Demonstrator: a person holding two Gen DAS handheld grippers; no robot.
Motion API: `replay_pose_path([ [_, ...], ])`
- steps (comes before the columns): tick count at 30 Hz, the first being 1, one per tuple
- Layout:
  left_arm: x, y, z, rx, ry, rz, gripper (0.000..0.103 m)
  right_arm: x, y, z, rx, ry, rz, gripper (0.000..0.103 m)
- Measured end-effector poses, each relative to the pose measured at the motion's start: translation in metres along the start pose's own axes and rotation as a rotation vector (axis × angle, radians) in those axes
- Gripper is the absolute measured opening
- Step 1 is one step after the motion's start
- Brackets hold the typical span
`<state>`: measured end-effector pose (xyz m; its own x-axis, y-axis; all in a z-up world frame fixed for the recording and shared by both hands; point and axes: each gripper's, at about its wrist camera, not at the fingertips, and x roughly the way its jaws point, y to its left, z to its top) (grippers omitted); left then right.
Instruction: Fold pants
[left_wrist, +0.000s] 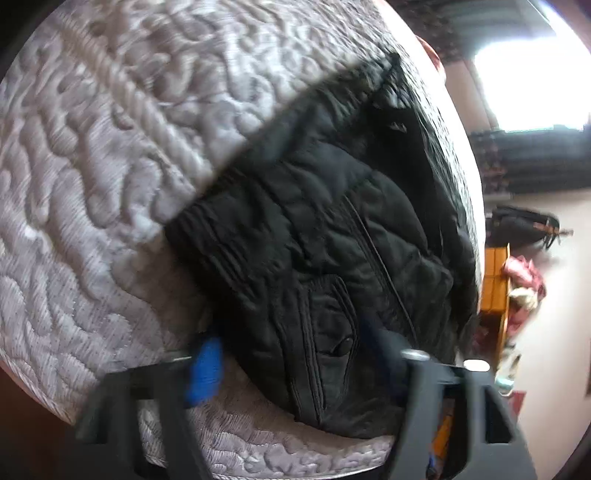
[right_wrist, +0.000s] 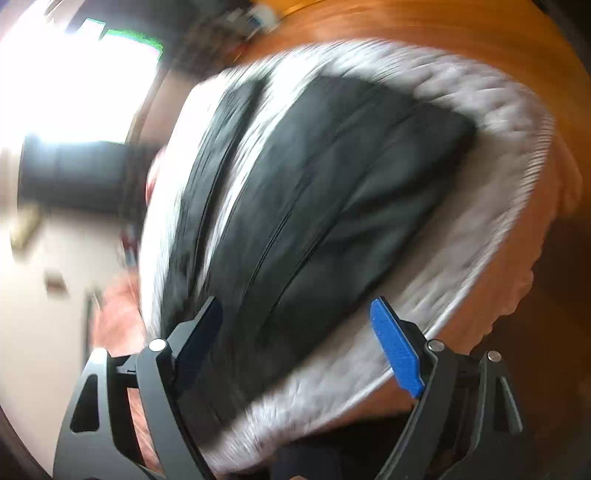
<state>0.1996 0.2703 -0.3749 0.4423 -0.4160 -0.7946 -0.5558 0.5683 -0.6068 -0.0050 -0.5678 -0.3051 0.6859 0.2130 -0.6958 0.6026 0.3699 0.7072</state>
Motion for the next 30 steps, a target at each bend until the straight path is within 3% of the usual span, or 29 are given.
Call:
replay_pose_path([
  [1,0.003,0.0,0.0,0.002,-0.005,0.029,0.037,-0.005,-0.014,0.014,0.044,-0.029,-0.001,0.083],
  [4,0.003,0.013,0.002,-0.083,-0.025,-0.025,0.028,-0.007,-0.036,0.036,0.112,-0.054,0.009,0.083],
  [9,0.0,0.027,-0.004,-0.12,-0.033,-0.043,0.027,0.009,-0.058,0.052,0.17,-0.051,0.008,0.08],
  [10,-0.001,0.028,-0.005,-0.131,-0.038,-0.04,0.025,0.015,-0.06,0.055,0.178,-0.044,0.028,0.075],
  [12,-0.012,0.038,-0.007,-0.146,-0.055,-0.033,0.018,0.022,-0.064,0.06,0.173,-0.04,0.052,0.054],
  [14,-0.018,0.03,-0.004,-0.167,-0.074,-0.021,0.014,0.026,-0.064,0.061,0.171,-0.027,0.061,0.024],
  [17,-0.038,0.033,-0.002,-0.19,-0.115,-0.006,0.01,0.024,-0.058,0.058,0.149,-0.023,0.067,0.009],
  [22,-0.068,0.053,0.003,-0.217,-0.165,0.019,0.01,0.023,-0.029,0.04,0.026,0.007,0.036,0.008],
  [25,-0.068,0.072,0.006,-0.263,-0.18,0.048,0.01,0.045,-0.025,0.041,-0.014,0.05,-0.014,0.008],
  [28,-0.058,0.087,0.004,-0.296,-0.174,0.049,0.013,0.065,-0.028,0.045,-0.043,0.08,-0.087,0.013],
  [30,-0.062,0.091,0.003,-0.284,-0.176,0.045,0.015,0.062,-0.018,0.049,-0.081,0.09,-0.141,0.024],
])
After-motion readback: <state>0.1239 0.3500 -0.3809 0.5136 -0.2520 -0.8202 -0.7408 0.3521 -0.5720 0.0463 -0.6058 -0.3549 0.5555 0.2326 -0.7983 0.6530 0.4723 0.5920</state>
